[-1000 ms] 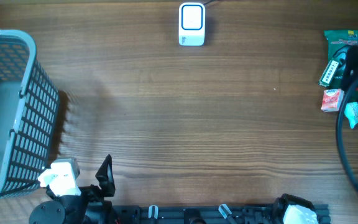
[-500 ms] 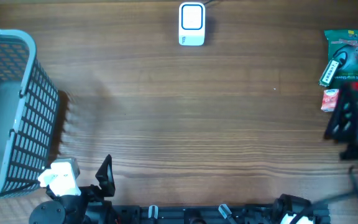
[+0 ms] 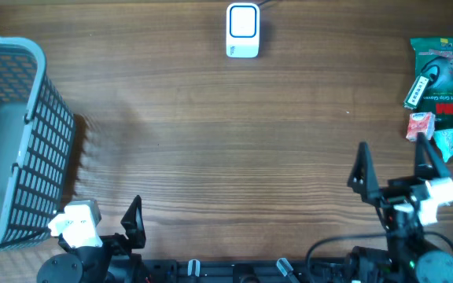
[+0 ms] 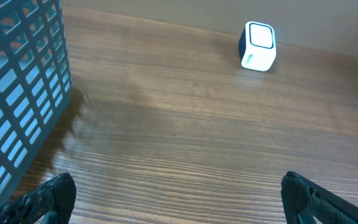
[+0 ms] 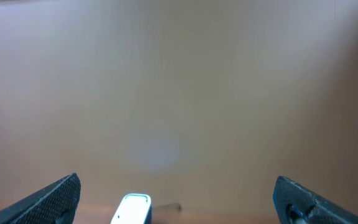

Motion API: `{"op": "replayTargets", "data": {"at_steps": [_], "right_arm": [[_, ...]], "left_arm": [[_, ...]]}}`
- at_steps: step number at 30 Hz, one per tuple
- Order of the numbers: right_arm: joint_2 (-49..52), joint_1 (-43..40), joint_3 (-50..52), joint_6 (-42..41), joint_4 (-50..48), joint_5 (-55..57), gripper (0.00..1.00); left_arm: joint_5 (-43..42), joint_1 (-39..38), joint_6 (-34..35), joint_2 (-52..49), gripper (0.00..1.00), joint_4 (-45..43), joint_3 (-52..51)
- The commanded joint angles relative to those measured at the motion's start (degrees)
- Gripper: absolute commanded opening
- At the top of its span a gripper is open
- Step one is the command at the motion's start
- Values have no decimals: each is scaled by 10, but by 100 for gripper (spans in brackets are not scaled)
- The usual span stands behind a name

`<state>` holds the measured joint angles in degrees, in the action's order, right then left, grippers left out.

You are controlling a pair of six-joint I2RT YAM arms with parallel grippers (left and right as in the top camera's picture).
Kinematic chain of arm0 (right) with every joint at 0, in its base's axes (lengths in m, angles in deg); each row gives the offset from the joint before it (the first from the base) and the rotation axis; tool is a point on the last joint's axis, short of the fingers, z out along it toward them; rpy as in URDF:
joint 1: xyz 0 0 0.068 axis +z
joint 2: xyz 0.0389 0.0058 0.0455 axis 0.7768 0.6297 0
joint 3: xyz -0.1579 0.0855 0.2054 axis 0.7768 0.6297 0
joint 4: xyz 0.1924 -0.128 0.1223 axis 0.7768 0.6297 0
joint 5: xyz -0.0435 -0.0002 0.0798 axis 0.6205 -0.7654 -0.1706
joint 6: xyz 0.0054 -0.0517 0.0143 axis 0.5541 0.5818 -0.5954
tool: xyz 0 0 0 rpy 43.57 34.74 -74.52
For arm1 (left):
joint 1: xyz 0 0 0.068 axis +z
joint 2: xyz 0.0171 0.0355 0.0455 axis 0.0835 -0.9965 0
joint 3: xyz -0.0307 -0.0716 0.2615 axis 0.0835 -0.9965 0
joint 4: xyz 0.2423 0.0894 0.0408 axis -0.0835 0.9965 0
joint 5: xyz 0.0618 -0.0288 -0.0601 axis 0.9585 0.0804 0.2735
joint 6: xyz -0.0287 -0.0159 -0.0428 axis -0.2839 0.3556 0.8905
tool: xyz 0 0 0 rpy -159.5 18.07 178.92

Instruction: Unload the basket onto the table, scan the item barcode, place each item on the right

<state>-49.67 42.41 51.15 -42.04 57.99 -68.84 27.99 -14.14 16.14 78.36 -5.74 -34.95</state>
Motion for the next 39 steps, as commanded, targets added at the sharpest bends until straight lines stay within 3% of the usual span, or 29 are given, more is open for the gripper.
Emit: {"op": "replayTargets", "data": {"at_steps": [1, 8, 12, 29, 32, 37, 39], "right_arm": [[-12, 6, 57, -10, -6, 50, 100], [-12, 7, 147, -59, -3, 103, 100], [-12, 8, 149, -59, 70, 116, 100], [-11, 10, 149, -59, 68, 116, 100], [-11, 10, 149, -59, 68, 116, 100], [-11, 10, 149, -59, 68, 116, 100], [-11, 10, 149, -59, 68, 115, 100]], "left_arm": [[3, 2, -7, 4, 100, -2, 0], [3, 2, -7, 4, 100, -2, 0], [3, 2, -7, 4, 100, -2, 0], [18, 2, -8, 4, 100, -9, -1], [18, 6, -13, 4, 100, -119, -41], [11, 47, -24, 4, 100, -426, -253], [11, 48, -24, 5, 100, -497, -307]]}}
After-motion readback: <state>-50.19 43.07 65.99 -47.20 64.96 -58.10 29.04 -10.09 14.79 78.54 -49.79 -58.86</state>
